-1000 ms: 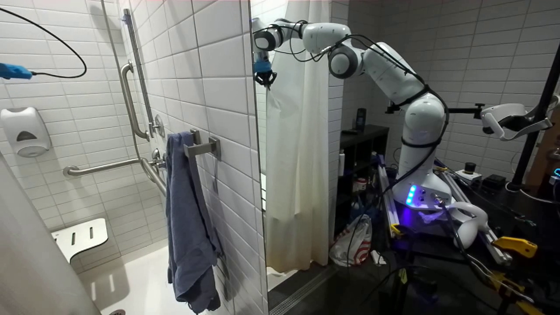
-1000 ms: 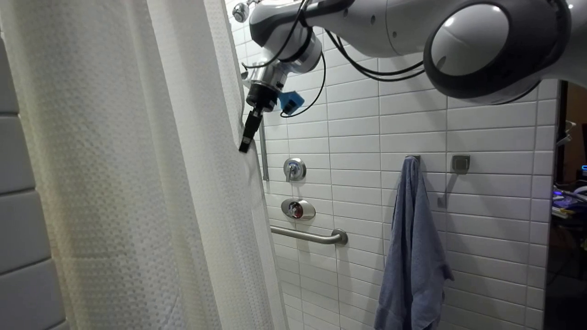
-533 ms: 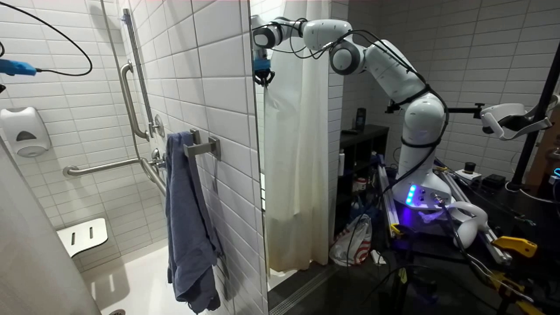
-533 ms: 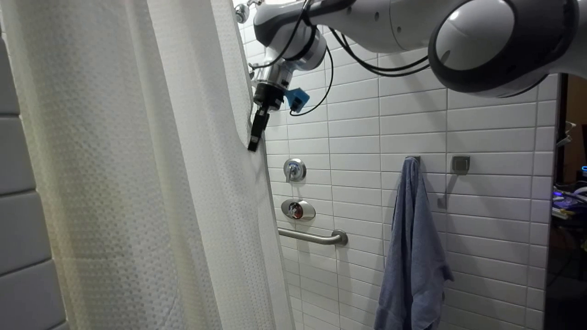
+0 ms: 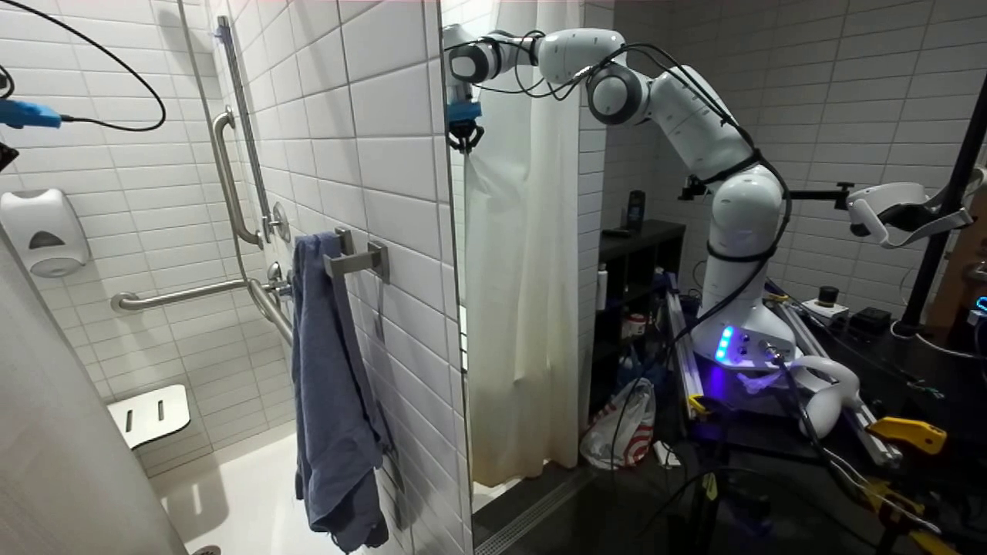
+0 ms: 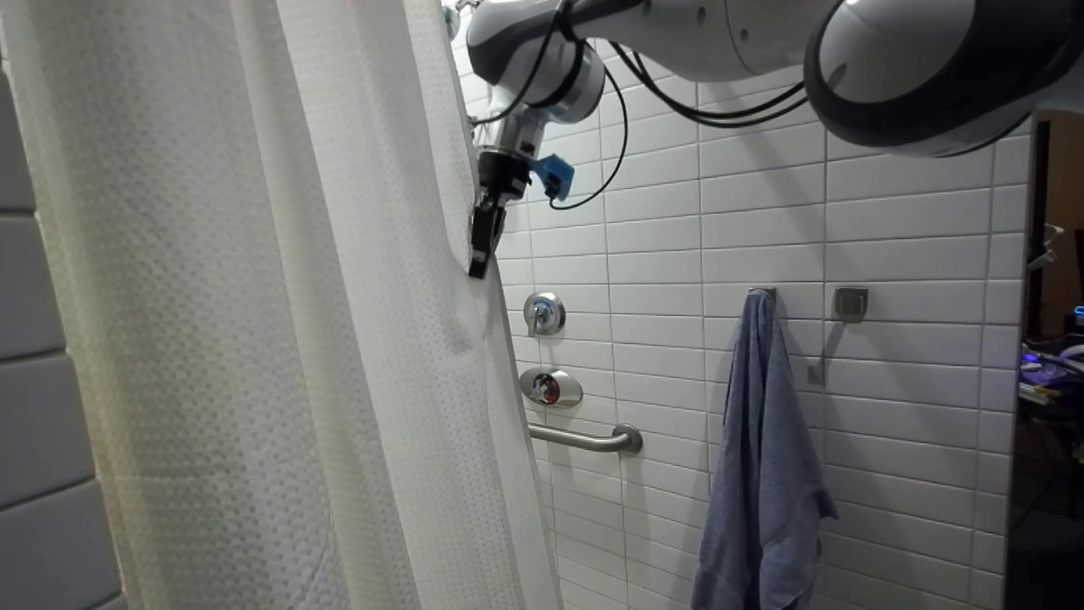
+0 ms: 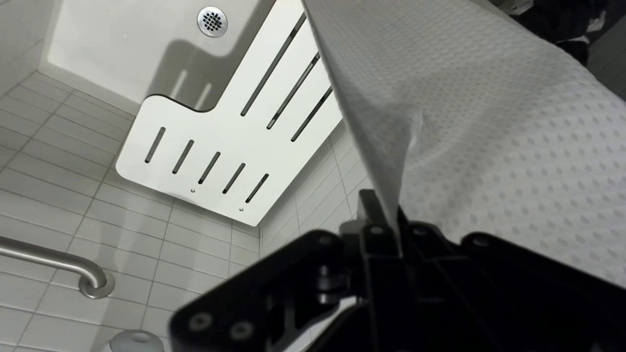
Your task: Close the shower curtain
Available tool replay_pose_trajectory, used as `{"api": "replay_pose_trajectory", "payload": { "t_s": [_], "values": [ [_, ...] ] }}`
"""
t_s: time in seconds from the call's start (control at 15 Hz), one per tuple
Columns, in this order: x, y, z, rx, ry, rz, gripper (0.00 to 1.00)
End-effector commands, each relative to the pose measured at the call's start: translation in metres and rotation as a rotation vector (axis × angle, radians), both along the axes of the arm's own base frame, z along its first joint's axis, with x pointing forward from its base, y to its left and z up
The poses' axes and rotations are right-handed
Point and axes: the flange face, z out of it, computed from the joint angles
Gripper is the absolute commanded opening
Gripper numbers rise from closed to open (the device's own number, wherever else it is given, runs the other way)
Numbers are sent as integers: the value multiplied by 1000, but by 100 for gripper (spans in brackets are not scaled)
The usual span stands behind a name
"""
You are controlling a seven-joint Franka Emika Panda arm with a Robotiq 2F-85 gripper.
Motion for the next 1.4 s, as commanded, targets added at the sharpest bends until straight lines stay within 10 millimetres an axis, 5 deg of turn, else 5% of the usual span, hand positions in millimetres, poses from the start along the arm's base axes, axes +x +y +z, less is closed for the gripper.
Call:
{"api": "replay_pose_trajectory", "payload": {
  "t_s": [0.0, 1.33],
  "values": [
    [-12, -2, 10, -34, -6, -74, 0],
    [-10, -2, 1, -12, 17, -97, 0]
  ]
}}
